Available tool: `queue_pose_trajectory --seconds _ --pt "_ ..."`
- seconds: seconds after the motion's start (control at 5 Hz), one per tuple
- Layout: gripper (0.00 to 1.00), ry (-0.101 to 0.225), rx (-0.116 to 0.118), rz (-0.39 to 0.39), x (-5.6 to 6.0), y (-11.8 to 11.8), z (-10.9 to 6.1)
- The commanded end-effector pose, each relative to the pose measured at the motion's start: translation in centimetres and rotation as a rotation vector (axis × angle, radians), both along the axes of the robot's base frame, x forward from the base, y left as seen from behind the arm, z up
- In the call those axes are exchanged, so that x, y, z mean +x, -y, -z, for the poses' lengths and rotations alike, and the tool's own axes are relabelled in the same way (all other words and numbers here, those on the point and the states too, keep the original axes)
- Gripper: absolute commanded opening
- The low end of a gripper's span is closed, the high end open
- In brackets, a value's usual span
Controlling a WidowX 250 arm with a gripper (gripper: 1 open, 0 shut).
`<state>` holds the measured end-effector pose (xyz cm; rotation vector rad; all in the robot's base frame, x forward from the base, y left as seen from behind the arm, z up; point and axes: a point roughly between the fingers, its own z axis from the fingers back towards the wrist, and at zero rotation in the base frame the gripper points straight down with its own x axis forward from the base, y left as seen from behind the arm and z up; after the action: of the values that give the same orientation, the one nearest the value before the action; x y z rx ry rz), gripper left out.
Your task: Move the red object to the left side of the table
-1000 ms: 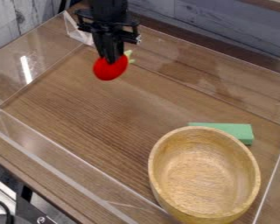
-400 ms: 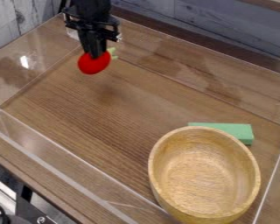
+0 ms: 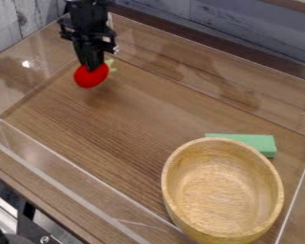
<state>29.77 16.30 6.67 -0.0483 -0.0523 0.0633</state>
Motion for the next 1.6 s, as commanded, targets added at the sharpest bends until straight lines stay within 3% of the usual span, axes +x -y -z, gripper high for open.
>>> queue_pose_trajectory --seconds 0.0,0.2,0.4,0.6,1.0,1.4 --pt "1.0 0.044 0.01 0.055 0.8 0.0 -1.7" --pt "1.0 0.038 -0.01 0.113 1.0 0.8 -1.7" --pt "1.0 0.029 -0.014 0.097 1.1 0.3 -0.1" --pt "1.0 0.03 -0.016 0.069 1.1 -0.3 1.1" --pt "1.0 0.027 -0.02 -0.079 1.5 0.6 2.1" --pt "1.0 0.021 -0.028 -0.134 0.7 -0.8 2.6"
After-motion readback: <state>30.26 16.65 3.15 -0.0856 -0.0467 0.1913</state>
